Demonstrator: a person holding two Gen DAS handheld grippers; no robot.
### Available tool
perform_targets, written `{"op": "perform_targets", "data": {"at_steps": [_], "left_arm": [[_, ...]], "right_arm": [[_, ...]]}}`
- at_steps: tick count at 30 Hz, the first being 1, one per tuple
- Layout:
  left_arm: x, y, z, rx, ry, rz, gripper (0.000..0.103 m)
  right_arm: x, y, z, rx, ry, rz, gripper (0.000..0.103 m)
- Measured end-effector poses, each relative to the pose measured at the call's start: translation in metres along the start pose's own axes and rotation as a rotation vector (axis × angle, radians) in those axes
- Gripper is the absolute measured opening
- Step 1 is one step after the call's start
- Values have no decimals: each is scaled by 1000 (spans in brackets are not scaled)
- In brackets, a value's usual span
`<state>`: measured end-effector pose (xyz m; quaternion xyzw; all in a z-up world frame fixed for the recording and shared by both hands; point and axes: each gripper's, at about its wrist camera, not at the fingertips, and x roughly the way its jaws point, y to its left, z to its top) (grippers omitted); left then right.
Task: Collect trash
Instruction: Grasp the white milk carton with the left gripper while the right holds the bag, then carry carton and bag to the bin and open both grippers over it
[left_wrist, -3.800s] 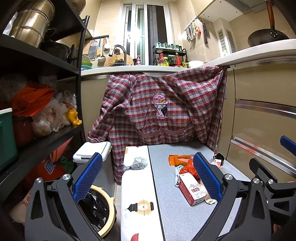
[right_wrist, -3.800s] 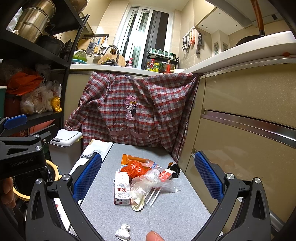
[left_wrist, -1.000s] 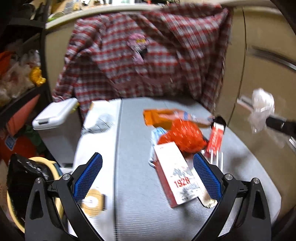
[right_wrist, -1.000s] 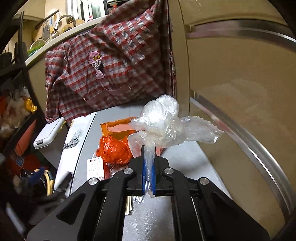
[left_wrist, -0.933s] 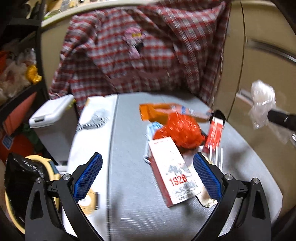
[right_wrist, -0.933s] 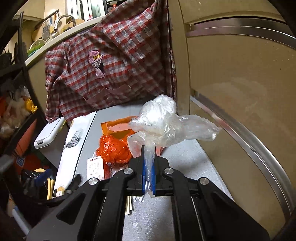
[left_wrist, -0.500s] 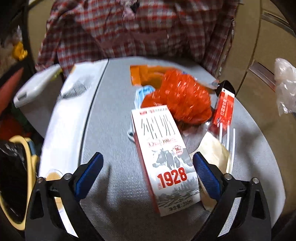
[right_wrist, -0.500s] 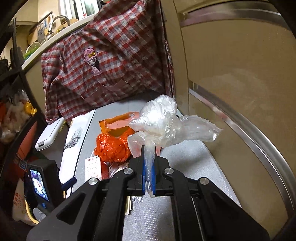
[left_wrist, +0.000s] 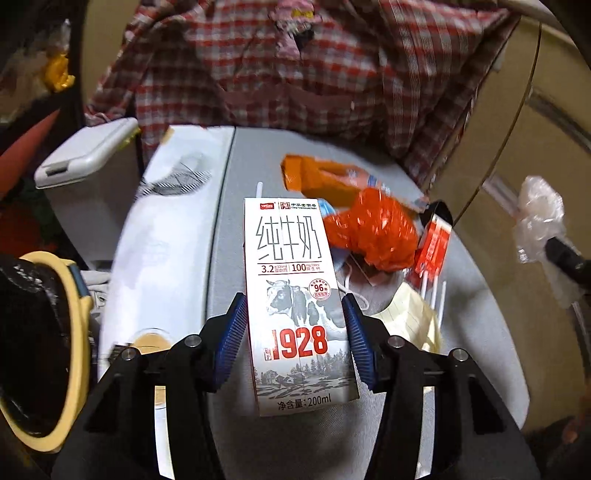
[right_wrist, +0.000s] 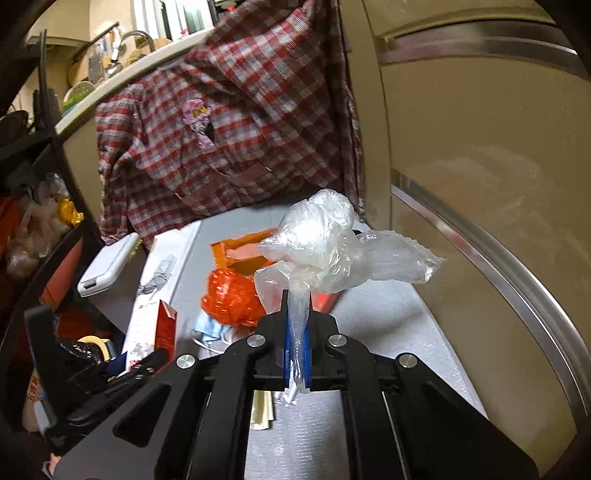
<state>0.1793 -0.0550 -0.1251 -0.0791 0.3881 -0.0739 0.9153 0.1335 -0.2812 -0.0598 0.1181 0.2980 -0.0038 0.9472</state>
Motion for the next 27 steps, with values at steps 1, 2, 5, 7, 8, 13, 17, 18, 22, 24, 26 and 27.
{"op": "perform_targets", "data": {"at_steps": [1, 2, 5, 7, 8, 13, 17, 18, 22, 24, 26, 27], "left_arm": [[-7, 3, 2, -1, -12, 1, 52], [-17, 7, 5, 0, -28, 5, 52], [-42, 18, 13, -9, -64, 14, 52], [-61, 27, 18, -21, -86, 26, 52], [-69, 32, 20, -25, -93, 31, 52], [-112, 59, 27, -23, -135, 90, 52], [-148, 89, 30, -6, -173, 183, 52], [-154, 97, 29, -2, -176, 203, 52], [-181, 133, 28, -28, -210, 306, 52], [-189, 150, 28, -59, -223, 330, 52], [-195, 167, 24, -89, -232, 353, 52], [-196, 174, 21, -100, -233, 366, 52]], "right_arm": [[-2, 2, 0, -4, -11, 11, 5], [-5, 6, 1, -15, -28, 23, 5], [-12, 17, 1, -38, -52, 49, 5], [-15, 27, 2, -46, -54, 77, 5], [-16, 32, 2, -52, -56, 86, 5], [-25, 72, 0, -111, -62, 160, 5], [-31, 112, -6, -165, -52, 228, 5], [-32, 123, -8, -184, -48, 244, 5], [-33, 171, -23, -280, -31, 308, 5], [-33, 198, -32, -328, -18, 345, 5], [-33, 220, -40, -357, -9, 375, 5], [-32, 229, -43, -370, -3, 389, 5]]}}
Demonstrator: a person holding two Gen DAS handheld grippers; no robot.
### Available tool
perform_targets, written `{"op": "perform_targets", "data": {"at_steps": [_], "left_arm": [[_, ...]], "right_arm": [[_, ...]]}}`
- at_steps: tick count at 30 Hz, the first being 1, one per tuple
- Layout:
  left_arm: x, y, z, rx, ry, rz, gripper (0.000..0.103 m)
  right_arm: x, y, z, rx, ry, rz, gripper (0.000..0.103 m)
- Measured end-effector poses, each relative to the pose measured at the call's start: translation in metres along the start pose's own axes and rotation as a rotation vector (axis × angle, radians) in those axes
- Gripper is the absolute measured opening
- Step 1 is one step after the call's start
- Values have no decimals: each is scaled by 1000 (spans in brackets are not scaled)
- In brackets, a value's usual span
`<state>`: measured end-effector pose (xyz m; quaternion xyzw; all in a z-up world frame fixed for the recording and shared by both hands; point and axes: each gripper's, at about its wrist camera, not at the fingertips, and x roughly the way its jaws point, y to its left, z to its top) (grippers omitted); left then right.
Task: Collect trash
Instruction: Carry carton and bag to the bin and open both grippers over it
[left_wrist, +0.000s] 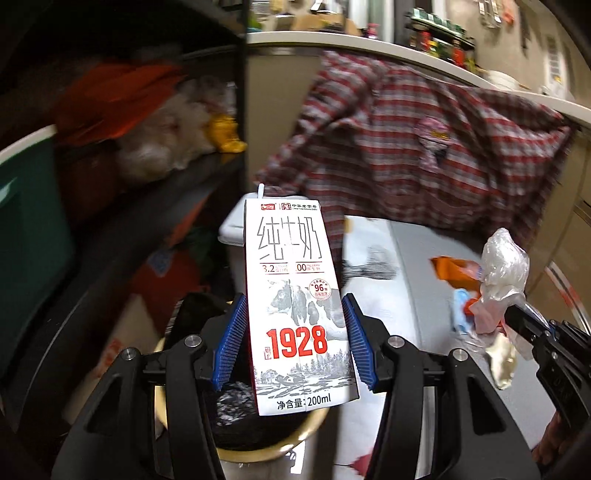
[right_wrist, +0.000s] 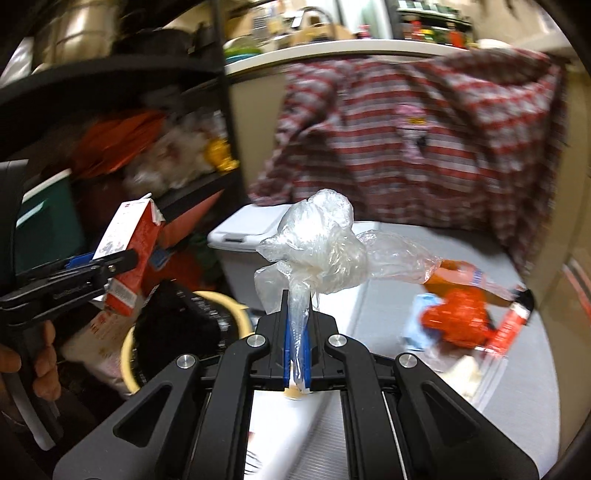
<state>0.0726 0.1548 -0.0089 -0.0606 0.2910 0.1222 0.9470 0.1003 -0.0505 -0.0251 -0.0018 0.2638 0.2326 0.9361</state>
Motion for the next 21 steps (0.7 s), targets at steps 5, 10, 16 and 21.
{"op": "perform_targets", "data": {"at_steps": [5, 10, 16, 21], "left_arm": [[5, 31, -10, -27, 19, 61, 52], [6, 60, -16, -56, 23, 121, 52], [17, 84, -25, -75, 67, 161, 52], [25, 91, -29, -56, 100, 191, 52]], "right_arm": [[26, 45, 1, -43, 27, 59, 5], [54, 79, -4, -60, 73, 97, 5], [80, 113, -7, -84, 116, 134, 5], [96, 127, -7, -94, 142, 143, 5]]}}
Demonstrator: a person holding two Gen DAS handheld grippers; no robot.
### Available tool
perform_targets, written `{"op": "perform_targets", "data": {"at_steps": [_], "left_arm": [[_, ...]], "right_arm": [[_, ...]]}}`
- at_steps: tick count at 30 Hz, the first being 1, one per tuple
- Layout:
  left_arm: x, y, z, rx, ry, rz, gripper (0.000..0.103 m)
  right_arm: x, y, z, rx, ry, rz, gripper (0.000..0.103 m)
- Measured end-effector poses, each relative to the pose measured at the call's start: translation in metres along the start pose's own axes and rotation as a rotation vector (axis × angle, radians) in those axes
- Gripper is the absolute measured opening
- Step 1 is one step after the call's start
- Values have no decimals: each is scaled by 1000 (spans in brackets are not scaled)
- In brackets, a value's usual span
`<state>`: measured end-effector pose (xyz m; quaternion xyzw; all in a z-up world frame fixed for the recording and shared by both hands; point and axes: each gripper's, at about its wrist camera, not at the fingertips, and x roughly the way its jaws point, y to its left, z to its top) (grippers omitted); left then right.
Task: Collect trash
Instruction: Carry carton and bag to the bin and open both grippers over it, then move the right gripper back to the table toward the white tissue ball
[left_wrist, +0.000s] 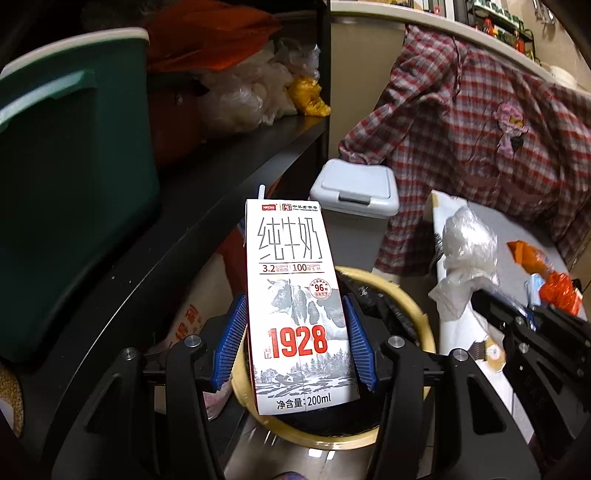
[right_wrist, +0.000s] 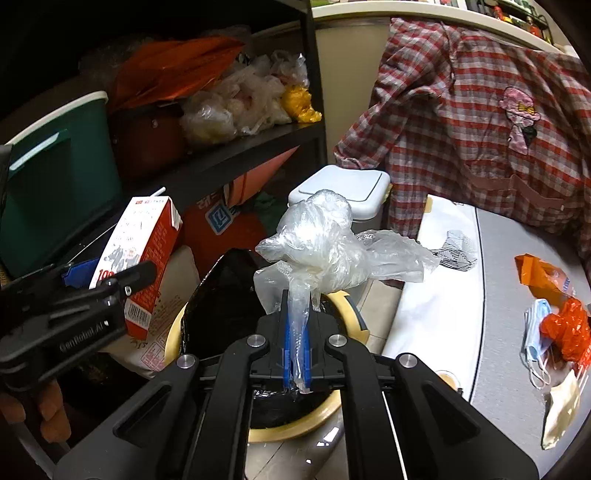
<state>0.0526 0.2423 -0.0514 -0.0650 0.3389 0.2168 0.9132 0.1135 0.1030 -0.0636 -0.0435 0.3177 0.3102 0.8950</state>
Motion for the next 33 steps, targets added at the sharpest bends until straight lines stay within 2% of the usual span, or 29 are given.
{"op": "perform_targets", "data": {"at_steps": [6, 8, 10, 11, 12, 15, 24, 33], "left_arm": [[10, 8, -1, 1, 37, 10, 53], [11, 8, -2, 5, 38, 26, 57], [11, 9, 0, 3, 25, 48, 90], [9, 9, 1, 2, 5, 71, 93], [7, 10, 1, 5, -9, 83, 93], [9, 12, 2, 8, -2, 89, 94], [8, 2, 3, 35, -7, 88, 94], [-4, -14, 3, 53, -46, 64, 94]], "right_arm": [[17, 6, 3, 11, 32, 4, 8], [21, 9, 3, 10, 43, 12, 10], [24, 12, 3, -2, 57, 21, 24], [23, 13, 3, -6, 53, 16, 42], [22, 14, 3, -9, 42, 7, 50], [18, 13, 3, -17, 19, -21, 54], [8, 2, 3, 11, 8, -37, 59], [-29, -15, 0, 38, -36, -71, 65]]}}
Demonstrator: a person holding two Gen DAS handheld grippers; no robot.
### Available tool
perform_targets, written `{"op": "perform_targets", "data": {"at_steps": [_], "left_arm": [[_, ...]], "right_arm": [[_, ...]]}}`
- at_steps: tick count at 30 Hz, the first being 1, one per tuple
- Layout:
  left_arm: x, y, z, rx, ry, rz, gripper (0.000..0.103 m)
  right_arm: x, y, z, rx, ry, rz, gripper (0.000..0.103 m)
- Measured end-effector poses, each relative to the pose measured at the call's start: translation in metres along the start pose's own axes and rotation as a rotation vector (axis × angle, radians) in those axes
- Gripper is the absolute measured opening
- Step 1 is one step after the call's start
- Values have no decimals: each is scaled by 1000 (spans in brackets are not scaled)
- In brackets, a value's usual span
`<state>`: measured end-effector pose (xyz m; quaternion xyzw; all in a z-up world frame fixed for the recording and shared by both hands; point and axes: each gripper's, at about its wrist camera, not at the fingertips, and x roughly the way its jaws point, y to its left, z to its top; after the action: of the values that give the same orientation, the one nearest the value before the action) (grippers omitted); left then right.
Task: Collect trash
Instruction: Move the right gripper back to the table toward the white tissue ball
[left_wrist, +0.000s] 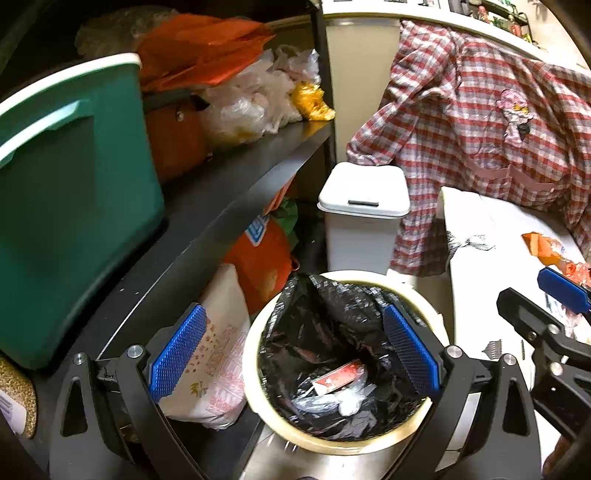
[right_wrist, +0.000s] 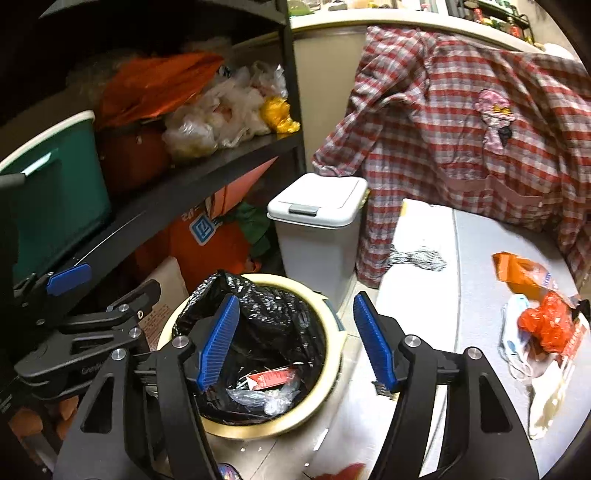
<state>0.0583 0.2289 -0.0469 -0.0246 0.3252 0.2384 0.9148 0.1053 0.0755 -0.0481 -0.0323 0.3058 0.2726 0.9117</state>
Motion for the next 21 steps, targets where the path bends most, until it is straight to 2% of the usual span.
{"op": "perform_targets", "data": {"at_steps": [10, 16, 21], "left_arm": [[-17, -46, 5, 55, -71, -74, 94], [-24, -85, 9, 78, -94, -153, 94], [-33, -124, 7, 122, -116, -215, 94]], "right_arm": [[-47, -49, -17, 53, -39, -106, 66], [-78, -90, -46, 118, -60, -205, 66], [-100, -136, -83, 225, -51, -315, 66]]}}
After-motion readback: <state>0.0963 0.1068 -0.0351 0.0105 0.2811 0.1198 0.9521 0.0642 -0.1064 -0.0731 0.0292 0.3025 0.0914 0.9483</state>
